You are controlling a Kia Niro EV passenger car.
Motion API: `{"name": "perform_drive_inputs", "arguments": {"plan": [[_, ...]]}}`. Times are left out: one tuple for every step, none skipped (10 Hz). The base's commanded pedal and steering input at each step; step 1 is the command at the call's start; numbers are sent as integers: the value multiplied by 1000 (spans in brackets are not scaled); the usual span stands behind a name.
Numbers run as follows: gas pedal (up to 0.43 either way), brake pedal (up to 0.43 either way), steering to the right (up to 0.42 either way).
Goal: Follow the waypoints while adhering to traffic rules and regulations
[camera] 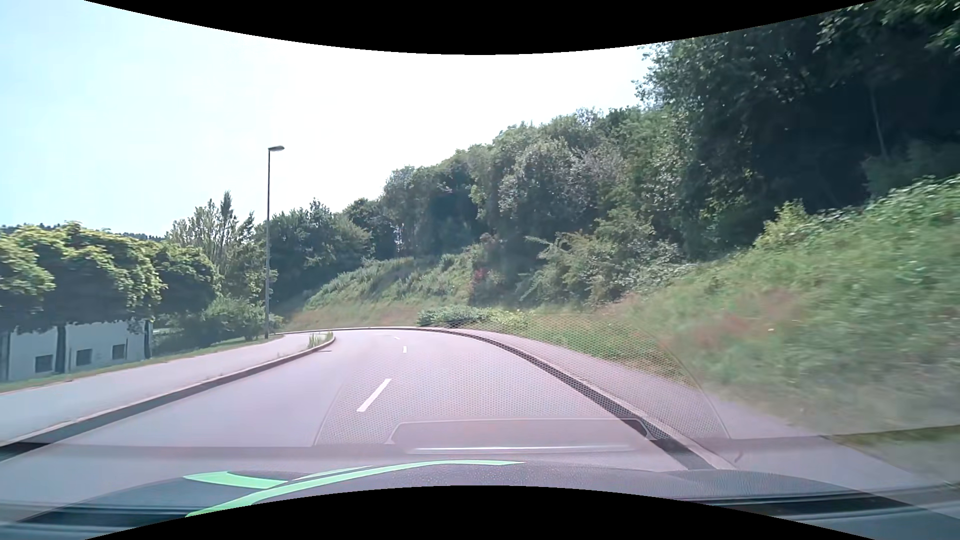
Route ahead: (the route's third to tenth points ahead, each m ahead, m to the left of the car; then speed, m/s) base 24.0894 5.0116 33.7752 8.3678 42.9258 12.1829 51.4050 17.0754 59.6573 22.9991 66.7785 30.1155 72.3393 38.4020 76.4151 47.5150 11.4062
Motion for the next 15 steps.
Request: {"name": "perform_drive_inputs", "arguments": {"plan": [[67, 0, -35], [59, 0, -36], [8, 0, -36], [0, 0, -35], [0, 0, -35], [0, 0, -36], [0, 0, -35], [0, 0, -37], [0, 0, -40], [0, 0, -45], [0, 0, -52], [0, 0, -56], [0, 0, -57], [0, 0, -58], [0, 0, -59]]}}
